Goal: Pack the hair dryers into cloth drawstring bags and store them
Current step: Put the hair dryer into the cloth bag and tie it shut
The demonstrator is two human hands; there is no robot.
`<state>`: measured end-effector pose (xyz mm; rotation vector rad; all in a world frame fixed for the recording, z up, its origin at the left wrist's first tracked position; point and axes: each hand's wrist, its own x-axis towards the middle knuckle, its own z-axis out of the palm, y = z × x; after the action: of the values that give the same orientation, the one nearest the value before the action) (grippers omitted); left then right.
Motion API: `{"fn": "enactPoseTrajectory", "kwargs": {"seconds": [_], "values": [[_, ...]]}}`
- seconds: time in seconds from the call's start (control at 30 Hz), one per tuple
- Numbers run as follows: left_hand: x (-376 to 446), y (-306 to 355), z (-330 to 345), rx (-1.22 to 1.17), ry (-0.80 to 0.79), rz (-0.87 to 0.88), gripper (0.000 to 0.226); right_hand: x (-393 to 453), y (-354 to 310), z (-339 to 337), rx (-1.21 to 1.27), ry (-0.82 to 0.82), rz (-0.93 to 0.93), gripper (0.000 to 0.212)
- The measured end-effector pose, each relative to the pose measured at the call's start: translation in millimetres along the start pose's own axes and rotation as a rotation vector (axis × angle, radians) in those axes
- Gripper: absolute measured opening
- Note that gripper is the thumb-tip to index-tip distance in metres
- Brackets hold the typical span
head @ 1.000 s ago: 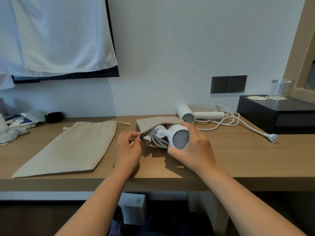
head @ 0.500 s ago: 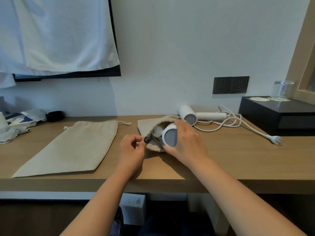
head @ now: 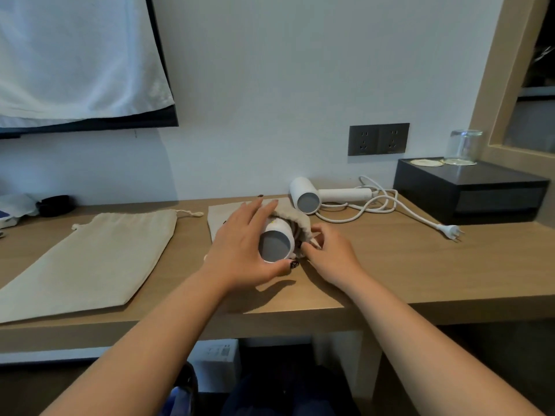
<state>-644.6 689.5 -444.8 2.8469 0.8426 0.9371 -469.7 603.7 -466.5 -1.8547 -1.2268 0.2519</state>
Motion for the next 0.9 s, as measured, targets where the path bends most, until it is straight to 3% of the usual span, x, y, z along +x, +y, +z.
{"fn": "enactPoseTrajectory", "kwargs": {"seconds": [0.13, 0.43, 0.6, 0.67, 0.73, 0.8, 0.9], "values": [[30.7, 2.6, -2.8, 0.118, -0.144, -0.064, 0.090, 0.8, 0.8, -2.2, 0.018, 0.007, -0.045, 0.018], [34.3, 5.4, 18.3, 0.194, 0.173, -0.058, 0.056, -5.2, 0.0, -7.7, 0.253, -0.034, -0.025, 0.020], [11.0, -8.1, 28.4, 0.042, 0.228, 0.025, 0.070, -8.2, 2.2, -6.8, 0.209, 0.039, -0.003, 0.017], [-2.1, -17.8, 22.6, -0.036, 0.260, 0.098, 0.066, -7.8, 5.1, -7.2, 0.152, 0.062, 0.009, 0.014], [-14.1, -27.5, 13.7, 0.067, 0.265, 0.156, 0.046, -8.7, 4.4, -7.2, 0.088, 0.135, -0.006, 0.035], [-21.0, -34.8, 8.7, 0.174, 0.225, 0.164, 0.031, -11.5, 0.9, -3.8, -0.047, 0.281, -0.178, 0.061], [-20.6, -37.2, 9.2, 0.283, 0.148, 0.141, 0.023, -13.7, -4.6, 7.4, -0.330, 0.345, -0.502, 0.069]]}}
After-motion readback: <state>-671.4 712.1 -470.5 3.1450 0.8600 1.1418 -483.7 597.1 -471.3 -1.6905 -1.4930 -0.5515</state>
